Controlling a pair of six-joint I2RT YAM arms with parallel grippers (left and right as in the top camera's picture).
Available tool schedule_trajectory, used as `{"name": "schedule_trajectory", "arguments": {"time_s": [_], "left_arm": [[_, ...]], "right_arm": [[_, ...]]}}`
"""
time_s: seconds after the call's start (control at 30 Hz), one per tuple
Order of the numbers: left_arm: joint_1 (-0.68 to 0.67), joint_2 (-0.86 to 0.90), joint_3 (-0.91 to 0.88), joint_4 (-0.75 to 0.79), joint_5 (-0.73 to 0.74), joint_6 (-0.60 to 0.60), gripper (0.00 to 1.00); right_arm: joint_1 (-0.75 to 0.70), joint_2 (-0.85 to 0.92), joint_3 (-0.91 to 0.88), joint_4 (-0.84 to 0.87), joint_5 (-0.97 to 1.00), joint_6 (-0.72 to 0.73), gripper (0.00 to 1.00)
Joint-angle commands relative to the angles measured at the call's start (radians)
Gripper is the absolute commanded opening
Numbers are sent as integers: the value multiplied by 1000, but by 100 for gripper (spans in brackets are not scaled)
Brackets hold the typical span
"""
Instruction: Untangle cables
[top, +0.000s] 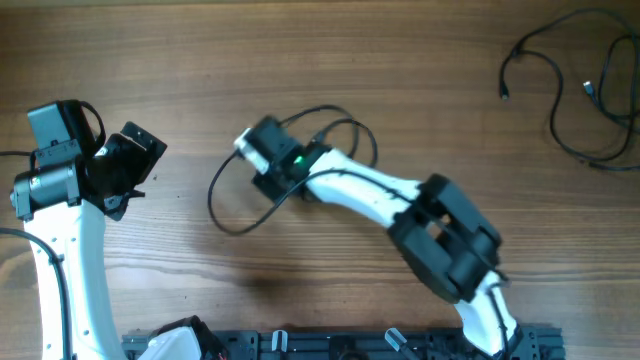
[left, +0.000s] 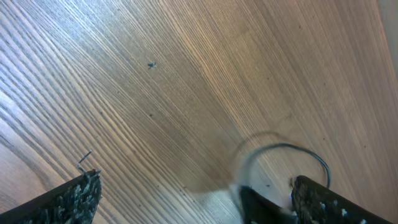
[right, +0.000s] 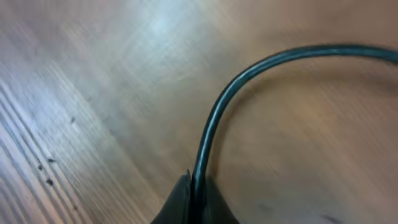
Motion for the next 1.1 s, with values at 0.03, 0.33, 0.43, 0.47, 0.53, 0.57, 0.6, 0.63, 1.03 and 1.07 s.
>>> {"name": "schedule_trajectory", "arguments": {"time_s": [0.03,0.33,0.43,0.47,0.53,0.57,0.6,0.63,1.03,1.07], "left_arm": [[6,-14,10,1,-13,5,100],[6,-14,10,1,-13,5,100],[6,-14,10,1,-13,5,100],[6,-14,10,1,-13,5,100],[6,-14,10,0,-13,5,100],[6,-14,10,1,-13,5,100],[6,-14,10,1,-13,5,100],[6,-14,10,1,-13,5,100],[6,-14,10,1,-13,5,100],[6,-14,10,1,-13,5,100]], "right_arm": [[-226,-391,169,-133,13,52,4],[-1177,-738,225,-124,20,246,4],[-1337,-652,224,-123,20,351,4],[-1364,-611,224,-126,20,380,4],[-1372,-526,223,-134,20,392,4],[-1370,-490,223,-138,18,392,4],[-1367,-438,223,-146,-2,392,5],[-1365,-395,223,-160,-38,392,33],[-1087,-555,225,-356,-329,270,100],[-1009,-584,225,-369,-328,222,100]]}}
